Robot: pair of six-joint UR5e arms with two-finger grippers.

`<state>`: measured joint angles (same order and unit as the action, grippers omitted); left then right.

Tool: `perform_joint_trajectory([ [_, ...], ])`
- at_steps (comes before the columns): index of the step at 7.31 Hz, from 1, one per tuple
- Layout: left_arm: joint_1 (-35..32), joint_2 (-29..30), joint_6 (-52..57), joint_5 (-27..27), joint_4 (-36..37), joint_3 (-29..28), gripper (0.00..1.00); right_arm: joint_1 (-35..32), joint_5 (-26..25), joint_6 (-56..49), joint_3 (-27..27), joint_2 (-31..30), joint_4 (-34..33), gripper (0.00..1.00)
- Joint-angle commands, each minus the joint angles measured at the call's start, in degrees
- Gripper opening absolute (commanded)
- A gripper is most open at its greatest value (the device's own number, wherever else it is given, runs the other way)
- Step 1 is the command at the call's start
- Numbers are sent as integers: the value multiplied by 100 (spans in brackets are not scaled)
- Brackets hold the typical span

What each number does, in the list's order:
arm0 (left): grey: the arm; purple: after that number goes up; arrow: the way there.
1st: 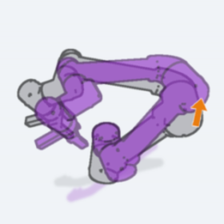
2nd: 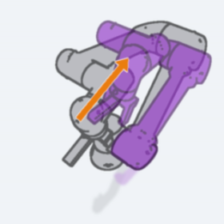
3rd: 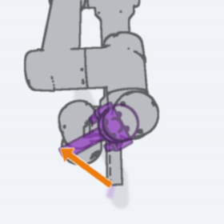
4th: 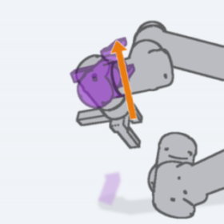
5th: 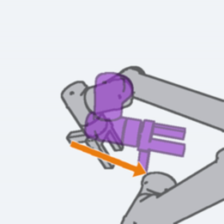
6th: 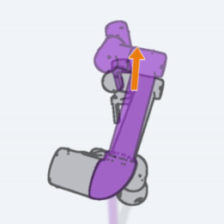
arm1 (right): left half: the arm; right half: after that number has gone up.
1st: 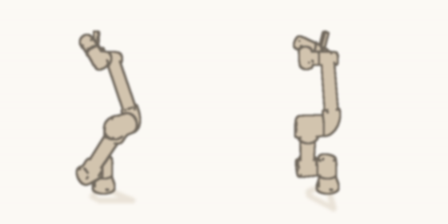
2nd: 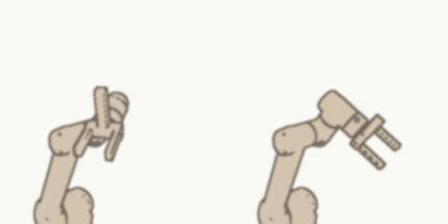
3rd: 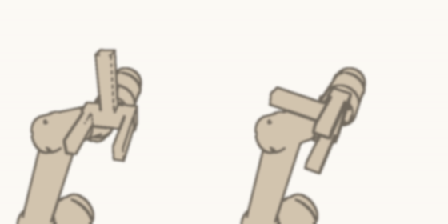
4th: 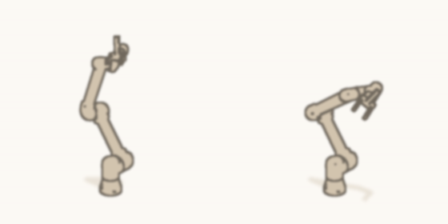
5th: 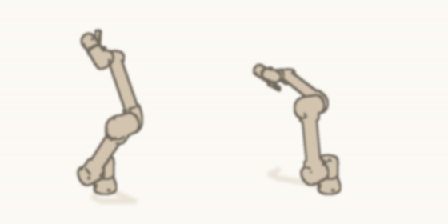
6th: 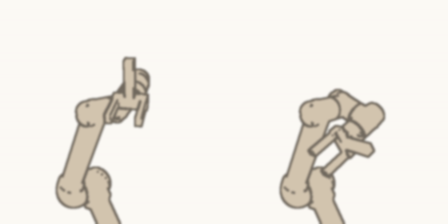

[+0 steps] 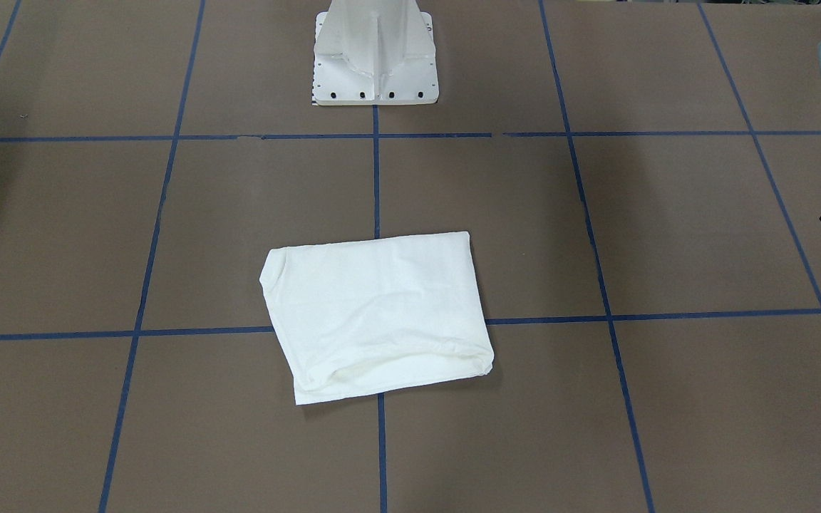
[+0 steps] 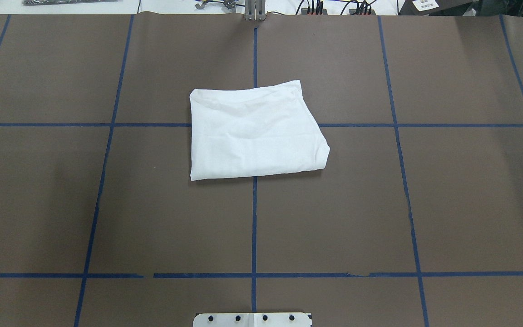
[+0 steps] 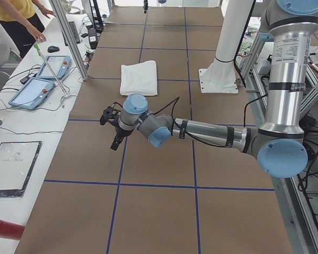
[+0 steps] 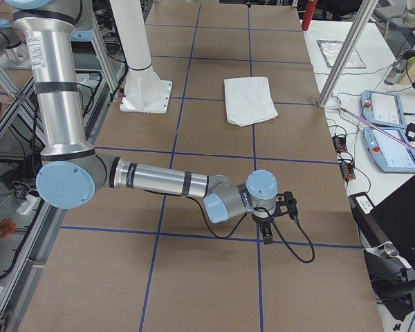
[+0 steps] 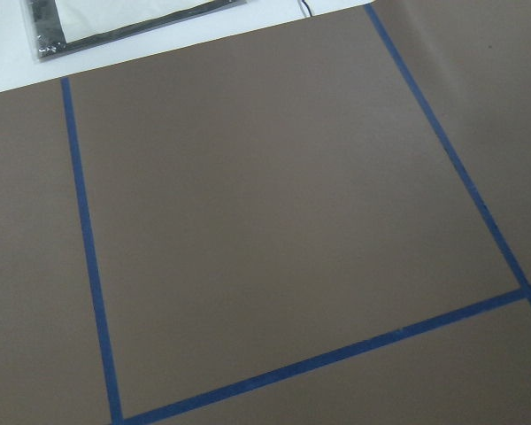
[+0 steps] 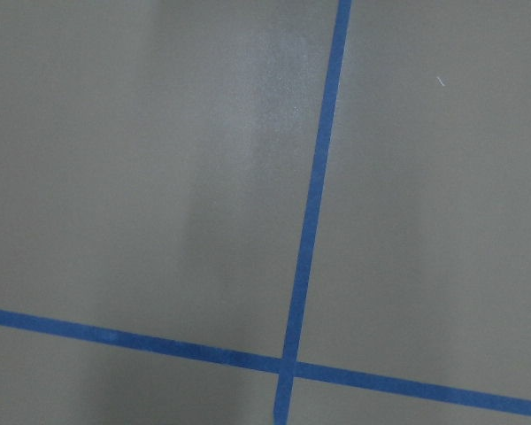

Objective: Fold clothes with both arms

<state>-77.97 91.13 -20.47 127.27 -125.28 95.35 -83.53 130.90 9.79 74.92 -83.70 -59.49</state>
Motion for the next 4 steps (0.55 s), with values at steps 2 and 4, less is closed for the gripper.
perform_joint_trajectory([
  [2,-288,71,523,175,624,-130,100,21,14,-108,127,21,-385,100],
  [4,-613,89,1053,210,1247,-96,100,187,32,-109,180,344,-930,100],
])
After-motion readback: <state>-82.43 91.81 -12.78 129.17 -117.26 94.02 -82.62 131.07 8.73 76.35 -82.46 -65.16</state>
